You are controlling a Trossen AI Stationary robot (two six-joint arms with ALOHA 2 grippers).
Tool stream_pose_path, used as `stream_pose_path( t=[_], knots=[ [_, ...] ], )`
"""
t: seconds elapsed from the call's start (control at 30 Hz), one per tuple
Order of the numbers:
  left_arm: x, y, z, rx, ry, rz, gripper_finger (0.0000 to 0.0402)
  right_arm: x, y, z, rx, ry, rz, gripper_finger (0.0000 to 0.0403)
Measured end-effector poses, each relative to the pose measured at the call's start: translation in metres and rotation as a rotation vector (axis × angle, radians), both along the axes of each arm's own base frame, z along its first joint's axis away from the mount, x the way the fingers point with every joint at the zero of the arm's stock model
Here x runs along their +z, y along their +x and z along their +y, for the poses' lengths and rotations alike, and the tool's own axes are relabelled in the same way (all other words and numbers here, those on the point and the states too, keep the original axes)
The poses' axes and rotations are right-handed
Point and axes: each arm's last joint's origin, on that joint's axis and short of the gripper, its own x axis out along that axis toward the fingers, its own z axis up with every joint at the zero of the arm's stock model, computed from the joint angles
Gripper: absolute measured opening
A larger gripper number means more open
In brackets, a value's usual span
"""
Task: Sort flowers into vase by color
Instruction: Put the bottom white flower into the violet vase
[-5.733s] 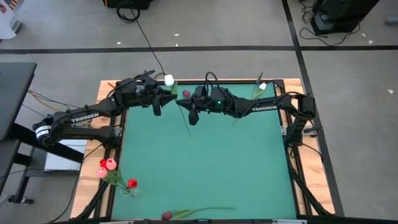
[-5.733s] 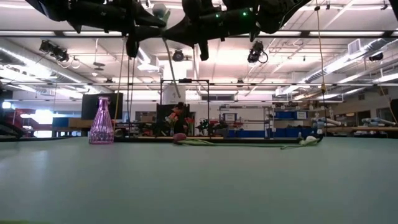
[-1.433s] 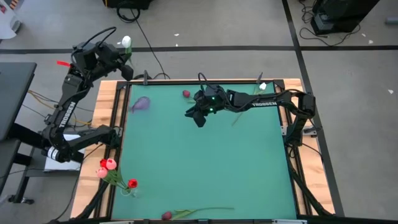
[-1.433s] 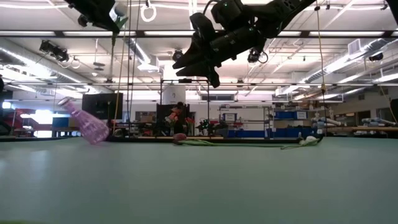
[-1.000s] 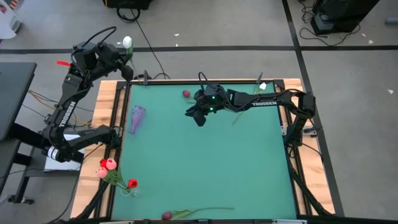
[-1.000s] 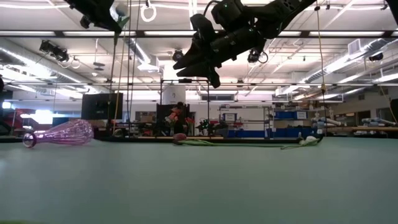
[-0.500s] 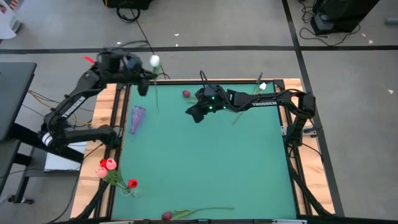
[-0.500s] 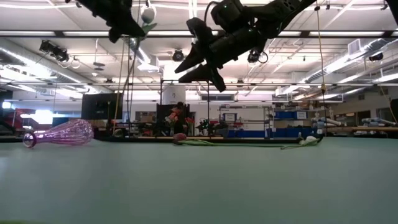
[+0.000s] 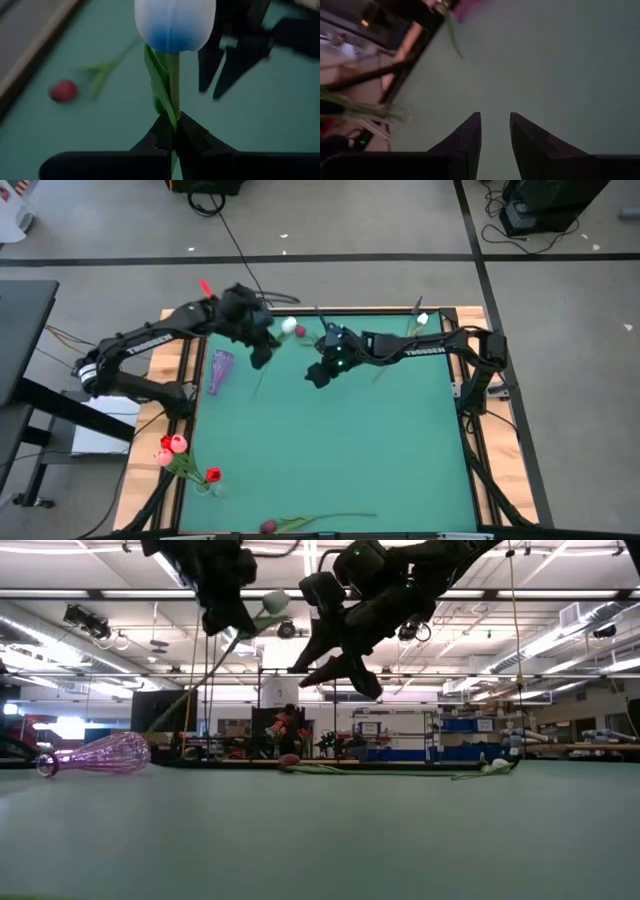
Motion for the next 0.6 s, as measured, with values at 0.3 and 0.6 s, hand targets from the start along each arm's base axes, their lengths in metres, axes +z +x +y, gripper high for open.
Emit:
stream_pose_path(
  t=[0.3,0.6],
  knots=[
    [-0.034,0.033,-0.02,-0.063,-0.086,0.172,0.0037,-0.007,-0.001,0.029,0.044,0.013,0.097,0.0112],
    [-0.051,0.048,-0.034,-0.047,-0.141,0.252,0.0132,-0.012,-0.005,0.052,0.092,0.063,0.186,0.0112]
  ],
)
